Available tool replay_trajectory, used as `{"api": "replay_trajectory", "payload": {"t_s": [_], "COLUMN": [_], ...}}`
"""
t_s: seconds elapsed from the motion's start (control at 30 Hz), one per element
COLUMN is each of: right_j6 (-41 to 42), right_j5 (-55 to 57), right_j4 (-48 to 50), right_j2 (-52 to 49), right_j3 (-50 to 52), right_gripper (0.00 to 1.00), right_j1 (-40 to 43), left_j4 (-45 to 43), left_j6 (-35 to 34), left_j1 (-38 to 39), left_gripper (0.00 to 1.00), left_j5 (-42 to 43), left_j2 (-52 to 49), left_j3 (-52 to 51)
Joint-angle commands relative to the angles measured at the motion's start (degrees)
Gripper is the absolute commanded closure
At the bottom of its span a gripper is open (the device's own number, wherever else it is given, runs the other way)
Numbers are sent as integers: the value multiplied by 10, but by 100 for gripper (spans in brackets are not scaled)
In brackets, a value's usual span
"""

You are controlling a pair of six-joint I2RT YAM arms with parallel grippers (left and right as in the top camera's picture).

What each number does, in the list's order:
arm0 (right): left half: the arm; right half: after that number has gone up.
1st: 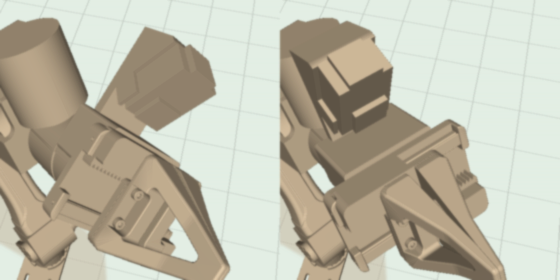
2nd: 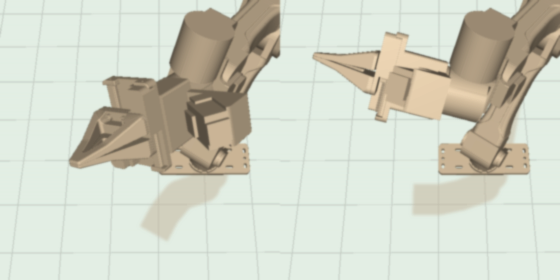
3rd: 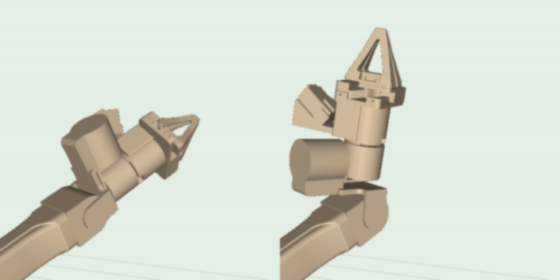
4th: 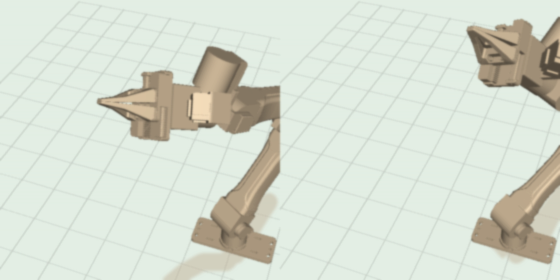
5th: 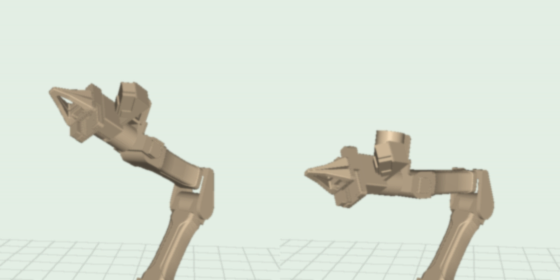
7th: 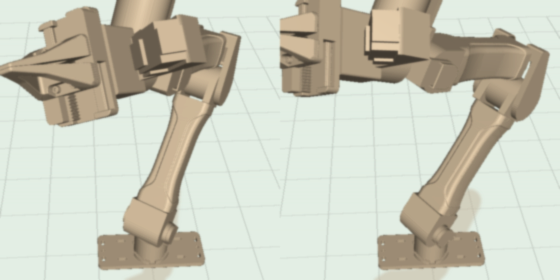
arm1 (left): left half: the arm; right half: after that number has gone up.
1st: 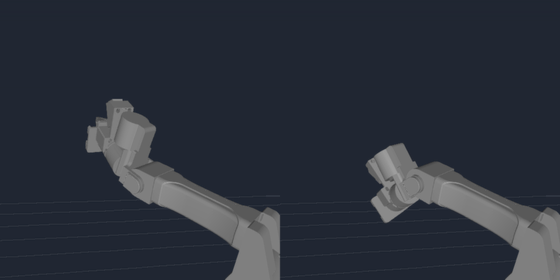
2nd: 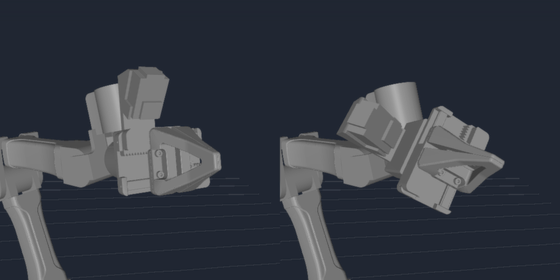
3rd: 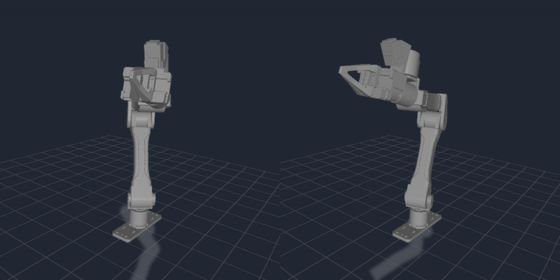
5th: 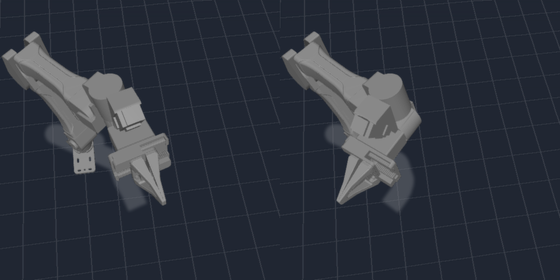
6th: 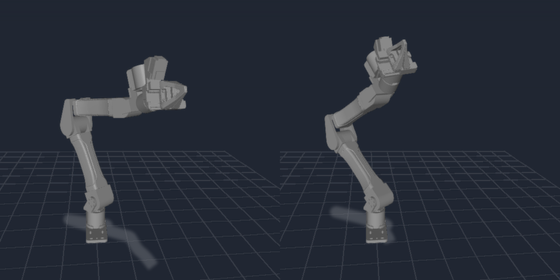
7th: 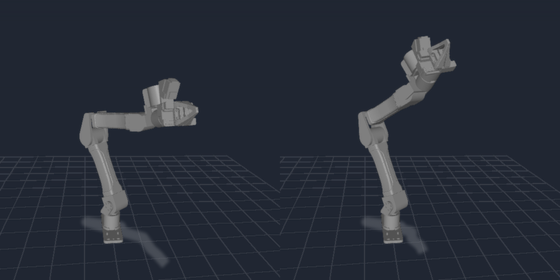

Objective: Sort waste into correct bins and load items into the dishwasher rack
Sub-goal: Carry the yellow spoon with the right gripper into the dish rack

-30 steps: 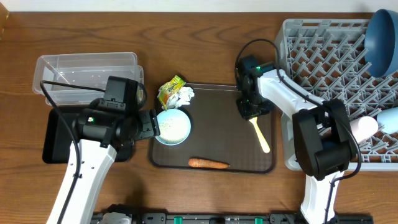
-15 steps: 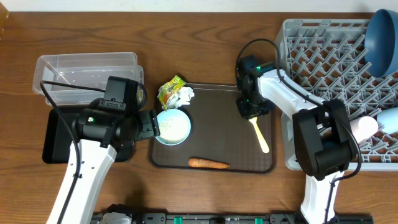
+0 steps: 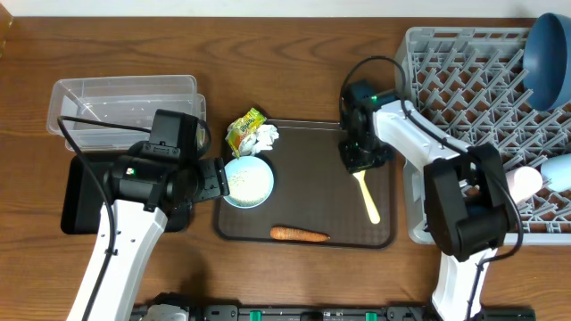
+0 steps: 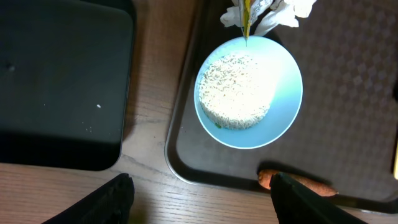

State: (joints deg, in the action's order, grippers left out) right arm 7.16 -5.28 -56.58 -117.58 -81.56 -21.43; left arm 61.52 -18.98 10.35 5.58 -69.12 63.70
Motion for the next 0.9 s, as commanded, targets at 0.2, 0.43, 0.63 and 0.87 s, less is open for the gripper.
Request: {"api": "replay_trajectory", "payload": {"t_s": [0.2,0.43,0.63,0.87], "right_j6": [5,-26,-71,-139], "right_j5": [-21,-1,-2,-1], "right_j4": [-6,-8,-13,4], "right_j2": [189,259,245,224], "right_j3": [-2,-2,-2,-2], "right_gripper": [98,99,99,99], "right_j1": [59,151,216,229], "left_j4": [2,2,2,2], "left_j6": [10,10,10,10], "left_j1": [0,0,0,0], "left_gripper": [27,27,27,27], "left_j5": [-7,-7,-7,-7], "left_j2": [-1,-1,-1,-1], "left_j3": [5,5,5,5]}}
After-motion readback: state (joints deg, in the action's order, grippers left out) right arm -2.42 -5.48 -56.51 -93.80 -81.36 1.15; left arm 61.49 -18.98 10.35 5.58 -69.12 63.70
